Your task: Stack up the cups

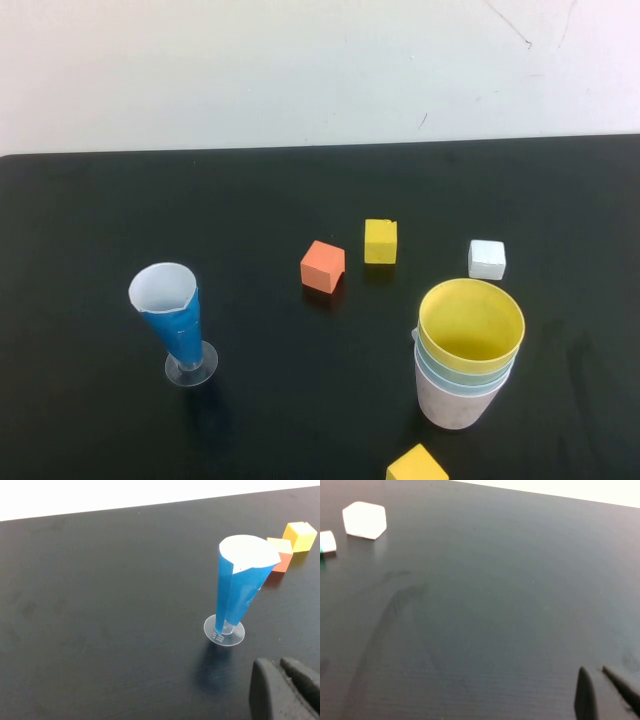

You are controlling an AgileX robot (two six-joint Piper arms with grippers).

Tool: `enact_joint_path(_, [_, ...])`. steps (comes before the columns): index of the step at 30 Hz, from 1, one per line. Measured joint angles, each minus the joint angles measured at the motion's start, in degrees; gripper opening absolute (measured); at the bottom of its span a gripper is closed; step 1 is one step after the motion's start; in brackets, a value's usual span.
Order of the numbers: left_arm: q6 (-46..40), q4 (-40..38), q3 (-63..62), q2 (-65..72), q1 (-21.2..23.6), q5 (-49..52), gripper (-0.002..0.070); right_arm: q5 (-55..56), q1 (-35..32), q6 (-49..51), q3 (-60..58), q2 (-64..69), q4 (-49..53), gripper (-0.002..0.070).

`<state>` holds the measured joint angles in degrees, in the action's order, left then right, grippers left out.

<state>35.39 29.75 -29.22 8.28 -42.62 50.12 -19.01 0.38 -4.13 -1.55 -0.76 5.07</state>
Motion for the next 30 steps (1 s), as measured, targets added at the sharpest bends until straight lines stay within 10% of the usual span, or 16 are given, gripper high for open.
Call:
enact_joint_path(12, [0.0, -1.63, 5.62, -1.05, 3.84, -4.66, -0.0002, -0.14, 0.0, -0.1, 0.0, 0.0, 0.0, -0.0002])
enact_joint_path(22, [-32.78, -28.89, 24.21, -8.68, 29.22, -28.01, -0.0002, -0.14, 0.0, -0.1, 0.1, 0.0, 0.0, -0.0002])
enact_joint_path(30, [-35.95, -39.19, 30.37, -9.03, 45.78, -37.13, -0.0002, -0.19, -0.12, -0.1, 0.1, 0.0, 0.05, -0.0002])
